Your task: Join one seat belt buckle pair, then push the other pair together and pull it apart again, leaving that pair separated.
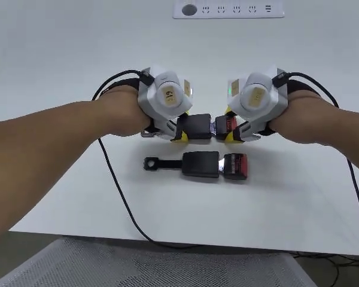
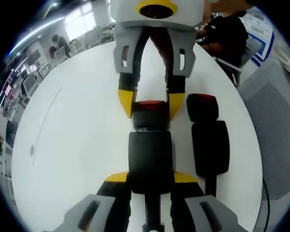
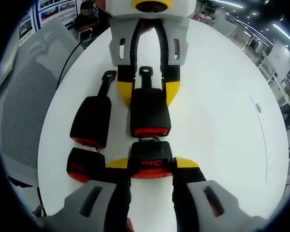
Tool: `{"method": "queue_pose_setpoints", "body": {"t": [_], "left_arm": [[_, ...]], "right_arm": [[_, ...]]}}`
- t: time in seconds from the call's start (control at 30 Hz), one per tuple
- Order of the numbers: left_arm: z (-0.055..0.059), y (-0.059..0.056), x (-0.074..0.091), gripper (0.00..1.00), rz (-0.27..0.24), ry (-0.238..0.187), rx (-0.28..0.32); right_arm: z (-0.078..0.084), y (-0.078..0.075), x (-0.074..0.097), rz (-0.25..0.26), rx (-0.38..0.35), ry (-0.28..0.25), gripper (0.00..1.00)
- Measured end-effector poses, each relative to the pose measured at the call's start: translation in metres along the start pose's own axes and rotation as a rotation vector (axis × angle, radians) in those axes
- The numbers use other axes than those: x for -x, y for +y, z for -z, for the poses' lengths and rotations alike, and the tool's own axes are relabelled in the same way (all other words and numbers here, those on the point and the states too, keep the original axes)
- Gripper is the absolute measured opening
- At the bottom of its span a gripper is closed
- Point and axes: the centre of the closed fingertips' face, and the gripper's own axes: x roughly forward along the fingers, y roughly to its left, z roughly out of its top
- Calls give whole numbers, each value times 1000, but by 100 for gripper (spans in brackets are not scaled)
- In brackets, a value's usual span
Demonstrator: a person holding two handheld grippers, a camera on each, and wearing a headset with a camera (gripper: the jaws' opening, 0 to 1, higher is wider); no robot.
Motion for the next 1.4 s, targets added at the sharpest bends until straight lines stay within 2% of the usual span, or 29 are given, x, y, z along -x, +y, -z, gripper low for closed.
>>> {"method": "queue_pose_setpoints", "body": {"t": [0.17, 0.33, 0.53, 0.57, 0.7, 0.83, 0.97, 1.0, 1.03, 1.1, 1.23, 1.4], "left_arm": [[0, 0, 0, 31, -2, -8, 6], [1, 1, -1, 31, -1, 3, 6], [1, 2, 0, 31, -3, 0, 14], [1, 1, 0, 31, -2, 0, 13], [1, 1, 0, 31, -3, 3, 15], [1, 1, 0, 31, -2, 4, 15], [0, 0, 0, 31, 4, 15, 16], [-1, -1, 0, 31, 5, 15, 14], [-1, -1, 0, 31, 5, 16, 15], [0, -1, 0, 31, 3, 14, 19], [0, 0, 0, 31, -4, 14, 21], [0, 0, 1, 31, -10, 19, 26]], "right_arm": [[1, 0, 0, 4, -5, -4, 31], [7, -2, -2, 5, -7, 2, 31], [17, -3, 6, 7, -7, 2, 32], [15, -2, 7, 5, -12, -20, 32], [12, 0, 9, 5, -10, -22, 32], [16, -1, 8, 8, 4, -21, 32], [30, -3, 10, 14, -7, -11, 33], [36, -2, 14, 22, -23, 15, 33], [34, -2, 18, 23, -20, -7, 33], [38, 1, 24, 25, -31, 3, 33], [55, 1, 31, 28, -36, 17, 33], [84, 3, 43, 31, -33, 51, 33]]}}
